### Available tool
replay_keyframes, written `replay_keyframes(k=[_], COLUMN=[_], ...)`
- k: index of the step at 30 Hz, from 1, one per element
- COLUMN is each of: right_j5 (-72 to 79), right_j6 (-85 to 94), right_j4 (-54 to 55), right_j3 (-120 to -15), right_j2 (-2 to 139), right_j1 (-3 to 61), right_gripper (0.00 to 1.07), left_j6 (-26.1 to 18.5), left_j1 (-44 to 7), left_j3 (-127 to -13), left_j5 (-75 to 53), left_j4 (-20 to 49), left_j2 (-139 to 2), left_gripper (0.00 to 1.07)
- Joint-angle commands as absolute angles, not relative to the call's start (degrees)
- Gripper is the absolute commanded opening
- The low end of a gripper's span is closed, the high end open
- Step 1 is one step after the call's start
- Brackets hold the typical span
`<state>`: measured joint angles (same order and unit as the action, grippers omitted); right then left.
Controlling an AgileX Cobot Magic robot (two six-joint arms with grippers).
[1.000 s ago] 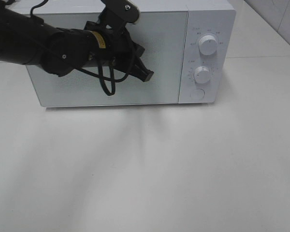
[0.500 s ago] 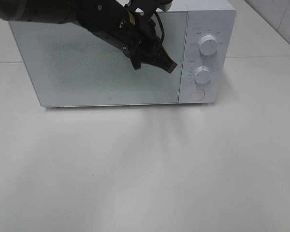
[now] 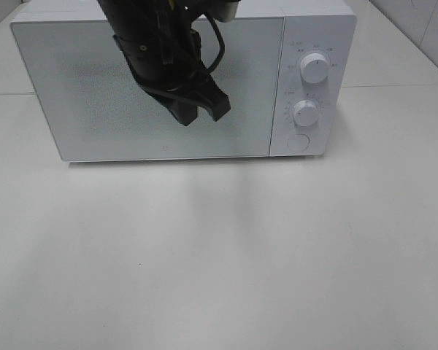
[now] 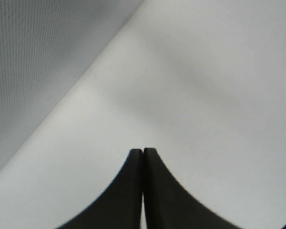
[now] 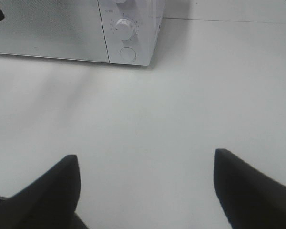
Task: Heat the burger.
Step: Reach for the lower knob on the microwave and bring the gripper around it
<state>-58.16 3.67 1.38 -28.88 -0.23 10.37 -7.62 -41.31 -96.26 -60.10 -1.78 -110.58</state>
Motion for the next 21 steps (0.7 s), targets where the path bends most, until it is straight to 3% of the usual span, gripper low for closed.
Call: replay_keyframes(k=[1,6,11,13,14,15,21], right_j5=[-57.12,-57.12,-57.12,-57.12,-57.12,-57.12,-57.12], right_j6=[3.50,3.50,3.50,3.44,3.44,3.27,3.21], right_j4=[1.60,1.60,1.60,1.60,1.60,1.60,1.60], right_j3=[-28.93,-28.93,-28.93,-28.93,-28.93,-28.93,-28.93], right_j2=[-1.78,-1.78,-1.78,-1.78,-1.78,-1.78,-1.78], right_j1=[10.08,10.08,10.08,10.08,10.08,10.08,10.08], right_gripper=[0.73,0.73,0.73,0.73,0.73,0.73,0.73], left_j6=[-1.32,1.15,1.15,0.80,0.80,0.57,0.52], left_j1=[-41.48,-40.28,-36.61,-28.76,-28.76,-24.69,-17.42], left_j3=[-96.31,-96.26,-96.03,-94.77,-94.77,-93.16,-86.34], left_j5=[-66.98,-73.34,-73.34,-73.34,-73.34,-73.34,-73.34], left_j4=[-6.70,-12.15,-9.85,-3.27,-3.27,-0.86,-0.29], left_j2=[-108.69,-106.40,-104.22,-100.73,-100.73,-98.78,-91.39], left_gripper=[0.00,0.00,0.00,0.00,0.00,0.00,0.00])
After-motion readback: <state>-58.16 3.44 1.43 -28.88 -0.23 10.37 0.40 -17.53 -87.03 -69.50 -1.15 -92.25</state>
